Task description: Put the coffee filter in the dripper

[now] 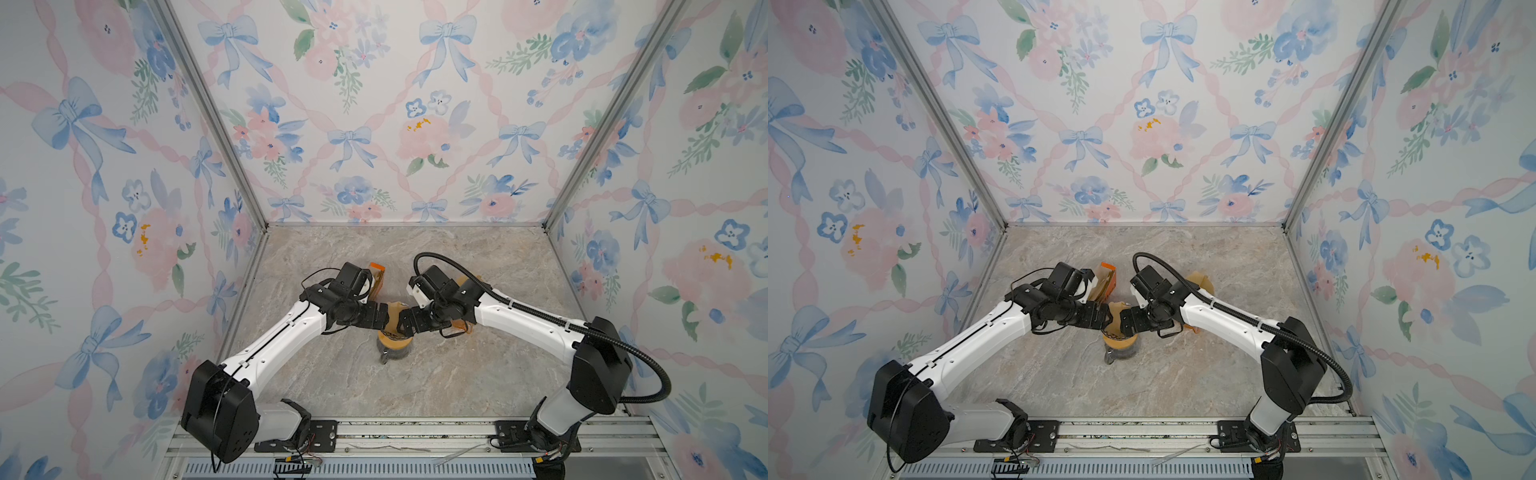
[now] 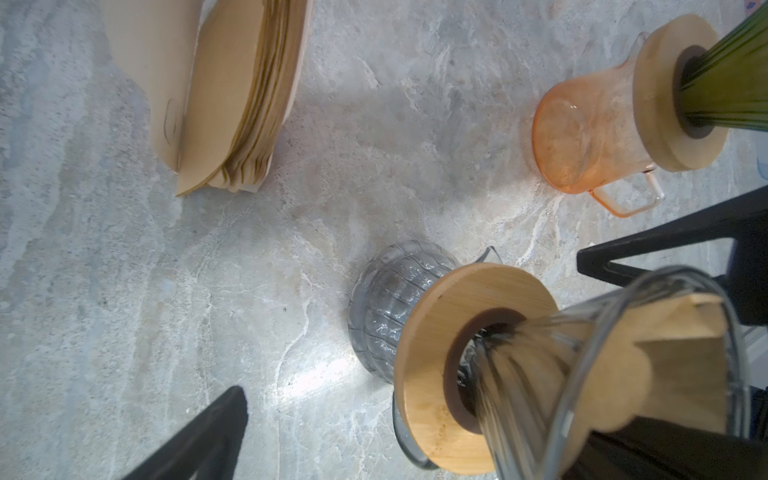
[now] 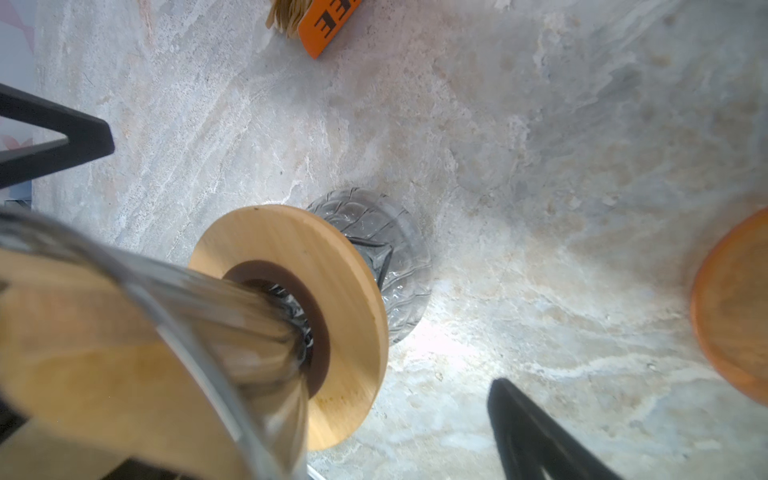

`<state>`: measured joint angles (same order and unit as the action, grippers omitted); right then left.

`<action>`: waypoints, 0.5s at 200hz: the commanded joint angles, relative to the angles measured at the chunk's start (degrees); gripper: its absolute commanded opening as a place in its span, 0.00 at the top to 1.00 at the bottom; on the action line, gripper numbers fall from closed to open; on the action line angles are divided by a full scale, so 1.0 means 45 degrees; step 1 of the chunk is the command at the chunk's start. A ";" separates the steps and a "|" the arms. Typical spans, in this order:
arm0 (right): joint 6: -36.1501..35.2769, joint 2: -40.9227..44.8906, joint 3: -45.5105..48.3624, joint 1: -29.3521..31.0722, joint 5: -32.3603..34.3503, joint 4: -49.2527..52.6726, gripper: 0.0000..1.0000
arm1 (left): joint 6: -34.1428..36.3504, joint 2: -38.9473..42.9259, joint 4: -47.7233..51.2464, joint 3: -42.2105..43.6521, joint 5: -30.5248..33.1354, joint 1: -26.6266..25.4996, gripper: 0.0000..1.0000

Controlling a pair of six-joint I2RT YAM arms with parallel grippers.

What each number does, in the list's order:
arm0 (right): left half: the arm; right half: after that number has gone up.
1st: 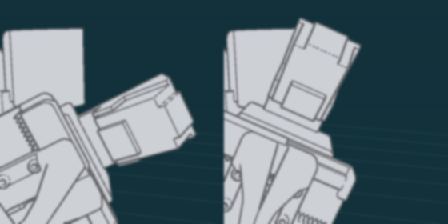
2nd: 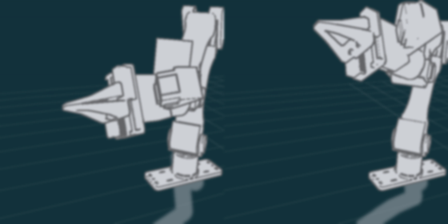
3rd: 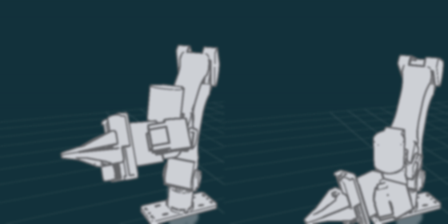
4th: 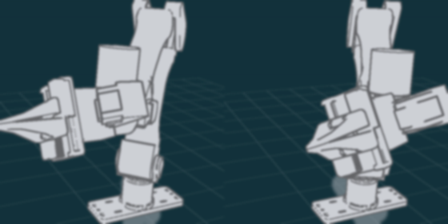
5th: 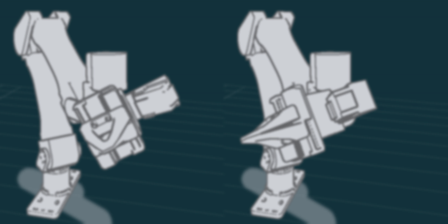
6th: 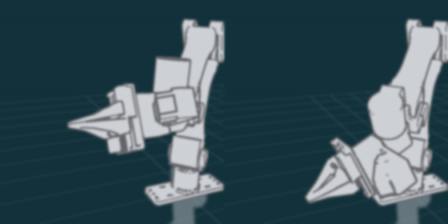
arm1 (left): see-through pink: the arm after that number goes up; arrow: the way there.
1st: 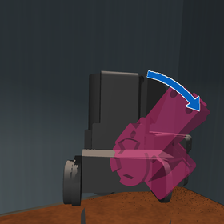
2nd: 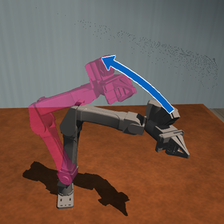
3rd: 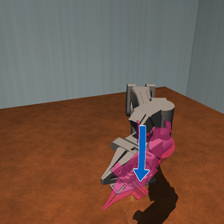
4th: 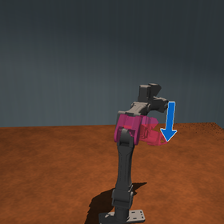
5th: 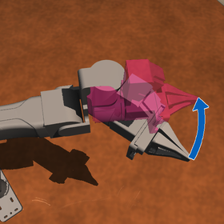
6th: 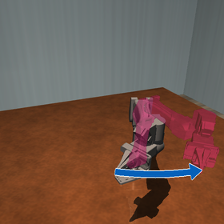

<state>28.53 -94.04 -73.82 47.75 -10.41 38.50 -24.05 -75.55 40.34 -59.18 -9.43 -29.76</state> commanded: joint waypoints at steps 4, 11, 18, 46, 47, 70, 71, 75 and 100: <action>0.0069 0.0225 -0.0284 0.0006 0.0162 0.0205 0.04 | 0.0007 0.0261 0.0138 0.0200 0.0223 -0.0056 0.02; 0.0070 0.0300 -0.0351 -0.0042 0.0134 0.0165 0.04 | 0.0004 0.0281 0.0126 0.0201 0.0245 -0.0057 0.02; 0.0083 0.0382 -0.0400 -0.0089 0.0126 0.0158 0.04 | -0.0004 0.0293 0.0125 0.0221 0.0258 -0.0059 0.02; 0.0241 0.0699 -0.0406 -0.0342 0.0153 -0.0102 0.04 | -0.0051 0.0394 0.0129 0.0347 0.0299 -0.0057 0.02; 0.0241 0.0701 -0.0399 -0.0349 0.0159 -0.0110 0.04 | -0.0048 0.0398 0.0134 0.0353 0.0309 -0.0062 0.02; 0.0374 0.0838 -0.0353 -0.0492 0.0224 -0.0330 0.04 | -0.0113 0.0497 0.0118 0.0454 0.0359 -0.0049 0.02; 0.0376 0.0839 -0.0353 -0.0492 0.0234 -0.0341 0.04 | -0.0118 0.0498 0.0118 0.0464 0.0358 -0.0048 0.02; 0.0406 0.0839 -0.0336 -0.0511 0.0258 -0.0352 0.04 | -0.0134 0.0488 0.0102 0.0466 0.0365 -0.0047 0.02; 0.0533 0.0898 -0.0329 -0.0529 0.0438 -0.0512 0.04 | -0.0236 0.0513 0.0032 0.0480 0.0228 -0.0067 0.02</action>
<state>29.65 -91.50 -74.04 45.91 -9.82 37.04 -24.27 -74.28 40.34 -57.76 -8.80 -29.87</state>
